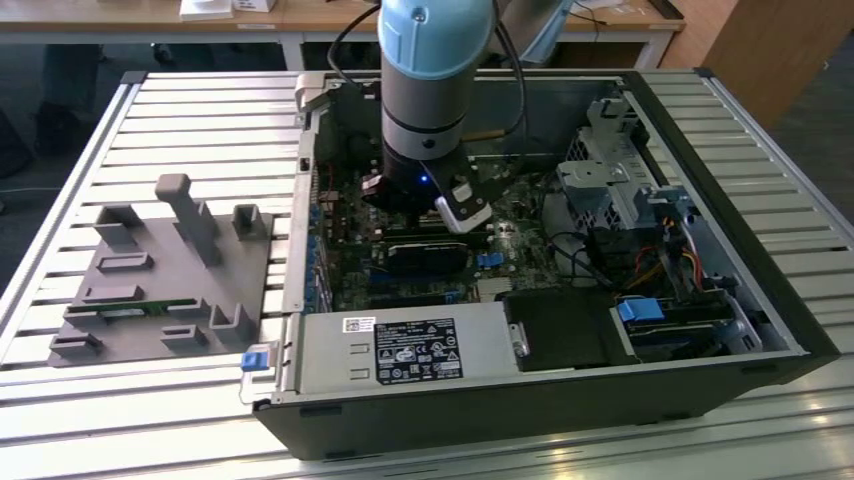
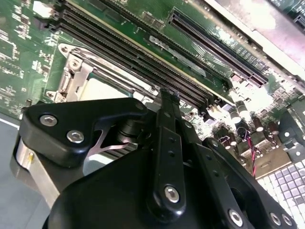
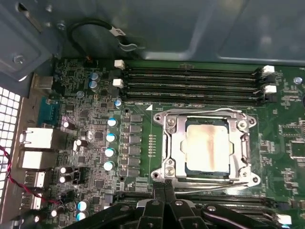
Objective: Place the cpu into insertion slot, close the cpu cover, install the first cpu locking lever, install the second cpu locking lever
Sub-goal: 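Install the second cpu locking lever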
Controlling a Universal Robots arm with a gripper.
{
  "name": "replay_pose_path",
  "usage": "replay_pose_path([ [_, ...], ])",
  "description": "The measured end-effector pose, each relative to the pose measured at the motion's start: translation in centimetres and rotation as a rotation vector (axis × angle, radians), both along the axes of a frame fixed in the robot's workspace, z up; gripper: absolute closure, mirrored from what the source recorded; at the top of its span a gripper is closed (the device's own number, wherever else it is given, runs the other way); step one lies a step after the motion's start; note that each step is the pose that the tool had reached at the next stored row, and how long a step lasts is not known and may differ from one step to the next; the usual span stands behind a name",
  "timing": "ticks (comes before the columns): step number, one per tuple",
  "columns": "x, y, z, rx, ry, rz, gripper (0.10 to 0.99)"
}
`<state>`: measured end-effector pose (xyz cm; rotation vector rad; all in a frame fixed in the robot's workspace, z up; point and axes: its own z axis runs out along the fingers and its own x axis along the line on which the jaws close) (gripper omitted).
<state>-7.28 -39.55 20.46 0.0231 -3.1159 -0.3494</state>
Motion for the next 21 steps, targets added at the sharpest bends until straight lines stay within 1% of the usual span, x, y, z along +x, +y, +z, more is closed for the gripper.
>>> replay_pose_path([
  [3, -0.03, -0.01, -0.25, 0.010, 0.0001, 0.000, 0.980],
  [5, -0.03, -0.06, -0.31, 0.020, -0.0001, 0.000, 0.980],
  [8, -0.04, -0.09, -0.47, 0.032, 0.0000, 0.000, 0.980],
  [10, -0.03, -0.10, -0.62, 0.036, -0.0002, 0.000, 0.980],
  [15, -0.04, -0.13, -1.00, 0.043, 0.0002, 0.000, 0.980],
  [17, -0.04, -0.14, -1.08, 0.049, 0.0005, 0.000, 0.980],
  [18, -0.04, -0.13, -1.10, 0.055, 0.0004, 0.000, 0.980],
  [19, -0.03, -0.09, -1.18, 0.062, -0.0008, 0.000, 0.980],
  [21, -0.04, -0.12, -1.15, 0.065, -0.0001, 0.000, 0.980],
])
